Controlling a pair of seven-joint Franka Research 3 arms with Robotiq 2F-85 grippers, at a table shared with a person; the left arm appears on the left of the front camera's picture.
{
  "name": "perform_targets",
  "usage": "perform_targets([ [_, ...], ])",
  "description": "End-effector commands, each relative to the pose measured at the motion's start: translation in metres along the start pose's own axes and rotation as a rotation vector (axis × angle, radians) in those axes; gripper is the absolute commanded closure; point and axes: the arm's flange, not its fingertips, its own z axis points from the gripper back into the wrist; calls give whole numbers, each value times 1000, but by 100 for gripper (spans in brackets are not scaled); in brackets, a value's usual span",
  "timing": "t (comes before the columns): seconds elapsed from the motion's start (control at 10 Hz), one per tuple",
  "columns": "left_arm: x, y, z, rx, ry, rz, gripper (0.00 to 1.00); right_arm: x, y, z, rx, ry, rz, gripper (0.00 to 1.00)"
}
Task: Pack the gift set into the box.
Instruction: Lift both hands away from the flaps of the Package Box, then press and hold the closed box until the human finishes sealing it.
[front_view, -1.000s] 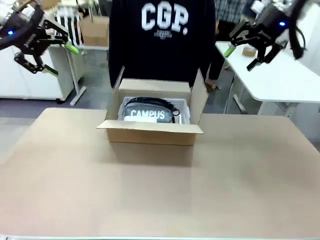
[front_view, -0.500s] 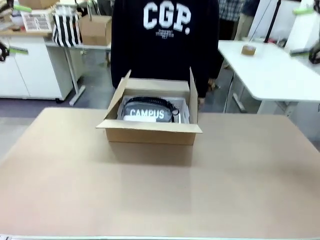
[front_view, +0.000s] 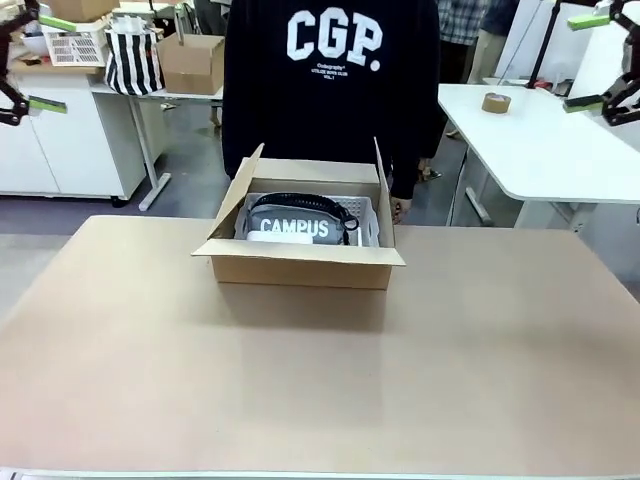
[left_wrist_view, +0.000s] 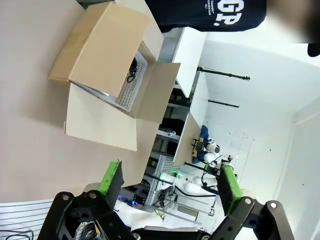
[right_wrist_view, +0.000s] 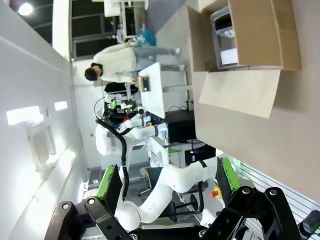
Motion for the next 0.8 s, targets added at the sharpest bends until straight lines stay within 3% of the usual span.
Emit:
perform_targets([
  [0.0,2,2,5,-13,0,-1,0,3,-4,10,-11,6,-19,0],
  [0.7,2,2,5,-13,0,-1,0,3,-4,10,-11,6,-19,0],
])
